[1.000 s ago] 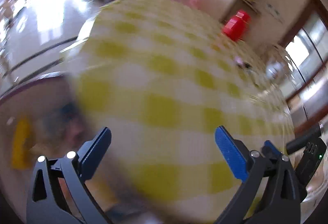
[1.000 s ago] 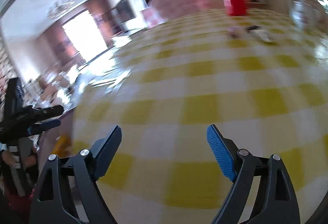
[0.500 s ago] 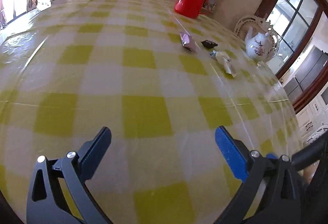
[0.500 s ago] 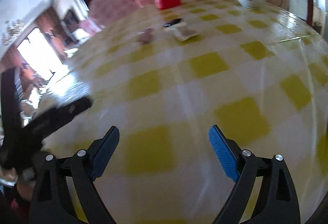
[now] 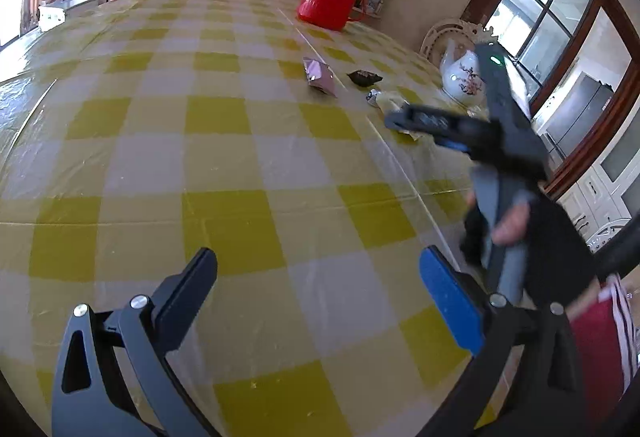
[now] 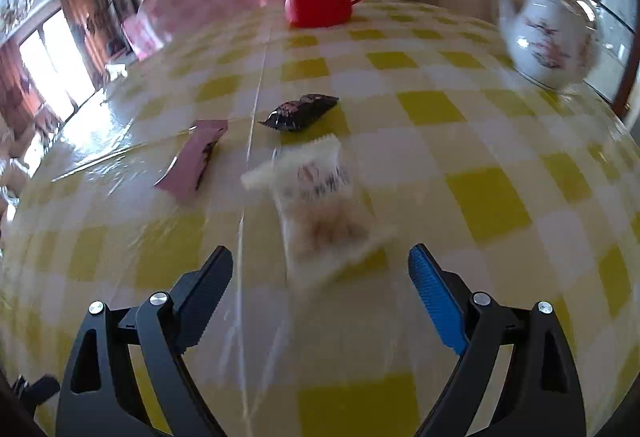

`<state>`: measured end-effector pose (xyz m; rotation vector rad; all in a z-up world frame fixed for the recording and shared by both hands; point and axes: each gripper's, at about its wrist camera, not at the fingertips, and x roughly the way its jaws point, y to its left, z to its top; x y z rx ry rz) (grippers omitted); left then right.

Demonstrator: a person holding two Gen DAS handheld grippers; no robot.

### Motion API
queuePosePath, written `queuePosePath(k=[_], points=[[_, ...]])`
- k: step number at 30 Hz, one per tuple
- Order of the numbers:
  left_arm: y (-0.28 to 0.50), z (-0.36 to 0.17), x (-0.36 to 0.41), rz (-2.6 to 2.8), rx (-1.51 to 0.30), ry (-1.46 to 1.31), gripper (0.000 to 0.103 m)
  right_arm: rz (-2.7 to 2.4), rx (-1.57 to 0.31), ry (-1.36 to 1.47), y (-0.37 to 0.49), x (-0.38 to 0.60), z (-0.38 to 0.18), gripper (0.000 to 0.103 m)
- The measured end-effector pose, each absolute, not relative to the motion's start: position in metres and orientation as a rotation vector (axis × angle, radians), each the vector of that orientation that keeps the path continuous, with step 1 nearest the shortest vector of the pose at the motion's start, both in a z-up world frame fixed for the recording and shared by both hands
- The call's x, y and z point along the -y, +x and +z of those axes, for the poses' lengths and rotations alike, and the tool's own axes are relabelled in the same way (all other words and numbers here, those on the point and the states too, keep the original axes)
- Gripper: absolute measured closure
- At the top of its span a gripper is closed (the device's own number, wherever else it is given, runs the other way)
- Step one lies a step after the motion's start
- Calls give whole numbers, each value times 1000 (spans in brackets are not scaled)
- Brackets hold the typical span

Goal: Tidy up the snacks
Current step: 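Grasp the white nut-filled packet with the right gripper, then grasp the small white cylindrical candy with the left gripper while the right holds its packet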

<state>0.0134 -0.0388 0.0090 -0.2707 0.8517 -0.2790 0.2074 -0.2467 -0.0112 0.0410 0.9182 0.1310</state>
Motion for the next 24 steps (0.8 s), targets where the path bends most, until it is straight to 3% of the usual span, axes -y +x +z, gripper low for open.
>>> queuePosePath(k=[5, 6, 7, 12, 14, 21, 24], points=[[18, 4, 42, -332, -889, -291, 2, 143, -945, -32, 226, 243, -13, 16], [18, 4, 42, -333, -884, -290, 2, 133, -944, -61, 224, 239, -13, 21], [17, 4, 42, -335, -883, -290, 2, 141, -923, -73, 217, 238, -9, 44], [17, 3, 41, -343, -882, -289, 2, 146, -916, -30, 143, 240, 0, 51], [17, 3, 41, -347, -886, -280, 2, 165, -887, -24, 92, 243, 7, 63], [17, 3, 51, -342, -916, -195, 2, 186, -791, 17, -24, 263, 12, 62], [25, 3, 70, -307, -962, -59, 2, 202, -777, 64, -35, 274, 11, 62]])
